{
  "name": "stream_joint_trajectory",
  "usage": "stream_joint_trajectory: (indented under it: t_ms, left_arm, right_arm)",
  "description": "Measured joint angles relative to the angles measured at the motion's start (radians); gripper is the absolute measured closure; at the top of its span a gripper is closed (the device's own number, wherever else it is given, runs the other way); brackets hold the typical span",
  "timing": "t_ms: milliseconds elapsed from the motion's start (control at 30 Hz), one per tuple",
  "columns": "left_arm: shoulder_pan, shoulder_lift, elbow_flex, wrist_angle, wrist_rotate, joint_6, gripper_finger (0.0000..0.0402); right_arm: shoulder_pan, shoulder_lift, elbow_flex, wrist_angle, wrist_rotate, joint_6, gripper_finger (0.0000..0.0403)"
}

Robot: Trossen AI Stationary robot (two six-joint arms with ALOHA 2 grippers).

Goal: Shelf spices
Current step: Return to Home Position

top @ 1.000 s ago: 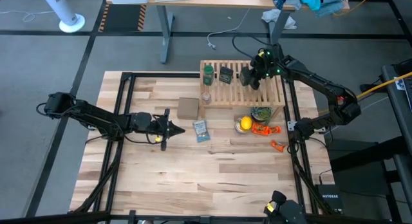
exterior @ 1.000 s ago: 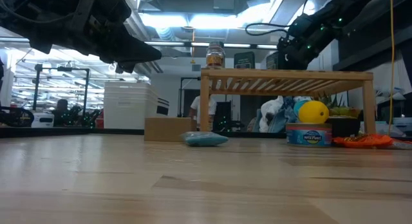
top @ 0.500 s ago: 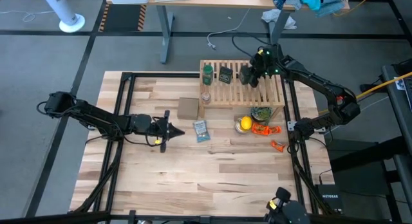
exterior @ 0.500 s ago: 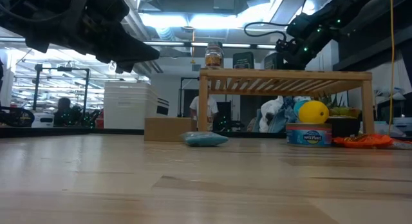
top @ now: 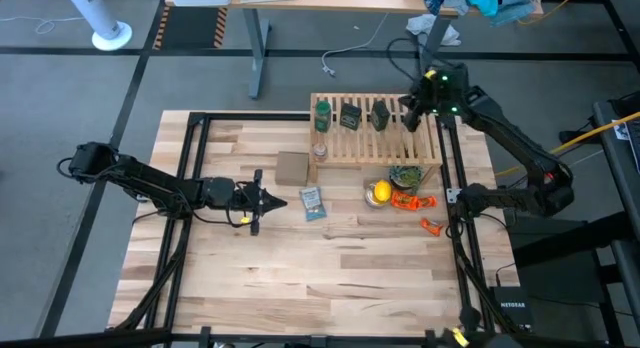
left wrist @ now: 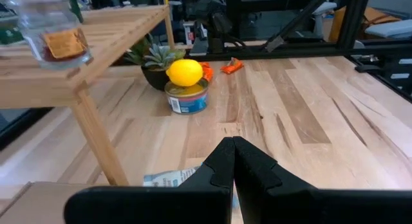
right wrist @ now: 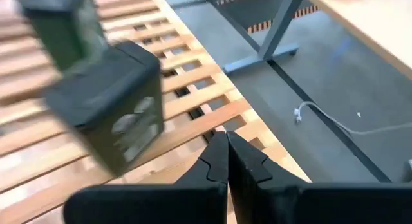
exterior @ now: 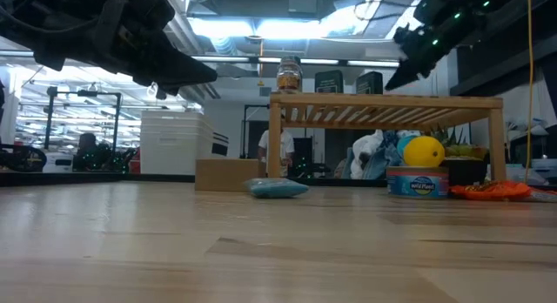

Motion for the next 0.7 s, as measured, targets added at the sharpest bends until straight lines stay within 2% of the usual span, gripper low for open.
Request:
stream_joint_trajectory:
  t_ms: [200,367,467,533,600,700]
  left_arm:
    - [0.000,-0.005,0.000,0.080,-0.009,0.072,0.0401]
    - [0.000,-0.074,0.008,0.058,-0.009,0.118,0.0401]
    - [0.000,-0.162,0.008,0.027,-0.009,0.171,0.0401]
    - [0.000,-0.242,0.009,-0.027,-0.009,0.187,0.0401]
    - [0.000,-0.327,0.009,-0.109,-0.009,0.181,0.0401]
    - [0.000,-0.455,0.009,-0.262,-0.009,0.146,0.0401]
  right_arm:
    - [-0.017,-0.133,0.000,-0.167,-0.174,-0.020,0.0401]
    - [-0.017,-0.257,0.000,-0.278,-0.381,-0.063,0.0400]
    - [-0.017,-0.339,0.000,-0.331,-0.480,-0.070,0.0400]
    - [-0.017,-0.397,0.000,-0.391,-0.501,-0.079,0.0400]
    - [-0.017,-0.458,-0.018,-0.427,-0.515,-0.080,0.0400]
    - [-0.017,-0.575,-0.088,-0.422,-0.609,-0.079,0.0400]
